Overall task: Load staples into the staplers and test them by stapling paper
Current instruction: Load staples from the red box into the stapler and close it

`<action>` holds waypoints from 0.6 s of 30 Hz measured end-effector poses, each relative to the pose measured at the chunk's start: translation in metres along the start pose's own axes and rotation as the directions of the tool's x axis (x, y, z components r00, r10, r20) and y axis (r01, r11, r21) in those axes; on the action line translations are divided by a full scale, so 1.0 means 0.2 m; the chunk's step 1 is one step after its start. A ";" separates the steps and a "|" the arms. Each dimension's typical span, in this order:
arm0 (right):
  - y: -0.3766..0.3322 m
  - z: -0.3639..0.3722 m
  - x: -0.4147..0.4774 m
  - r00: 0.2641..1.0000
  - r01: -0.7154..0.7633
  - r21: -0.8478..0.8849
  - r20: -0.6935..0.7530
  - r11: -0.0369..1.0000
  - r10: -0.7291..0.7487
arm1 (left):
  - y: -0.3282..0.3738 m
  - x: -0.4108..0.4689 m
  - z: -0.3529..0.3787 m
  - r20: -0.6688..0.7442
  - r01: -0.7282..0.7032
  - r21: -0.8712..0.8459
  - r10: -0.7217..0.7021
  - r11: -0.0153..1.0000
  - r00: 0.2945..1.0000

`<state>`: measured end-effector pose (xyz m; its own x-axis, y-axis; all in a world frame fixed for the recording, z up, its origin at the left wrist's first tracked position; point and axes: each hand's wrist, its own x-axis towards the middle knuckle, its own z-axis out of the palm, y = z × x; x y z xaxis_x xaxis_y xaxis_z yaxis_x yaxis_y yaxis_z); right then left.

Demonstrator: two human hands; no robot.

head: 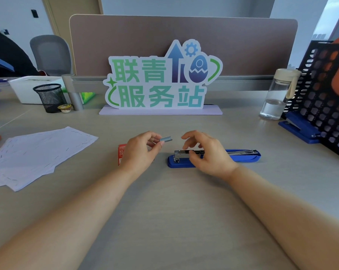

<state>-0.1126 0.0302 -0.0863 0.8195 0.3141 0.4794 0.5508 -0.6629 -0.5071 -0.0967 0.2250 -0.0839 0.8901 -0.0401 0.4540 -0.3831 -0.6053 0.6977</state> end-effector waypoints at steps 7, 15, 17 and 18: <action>-0.02 0.01 0.01 0.979 0.100 -0.045 -0.173 0.994 -0.106 | 0.05 -0.02 0.01 0.123 -0.017 -0.191 0.041 0.982 0.991; -0.04 0.00 0.01 0.953 0.192 -0.110 -0.217 0.975 -0.212 | 0.08 -0.03 0.03 0.190 0.005 -0.276 0.050 0.961 0.980; -0.04 -0.01 0.02 0.949 0.192 -0.124 -0.230 0.973 -0.217 | 0.09 -0.03 0.03 0.195 0.016 -0.281 0.041 0.960 0.980; -0.04 -0.01 0.02 0.948 0.191 -0.124 -0.233 0.974 -0.216 | 0.09 -0.03 0.03 0.195 0.020 -0.281 0.036 0.960 0.980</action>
<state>-0.1149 0.0358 -0.0788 0.6211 0.2829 0.7309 0.6734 -0.6698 -0.3129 -0.1071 0.2094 -0.0780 0.9066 -0.2163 0.3623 -0.4190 -0.3586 0.8342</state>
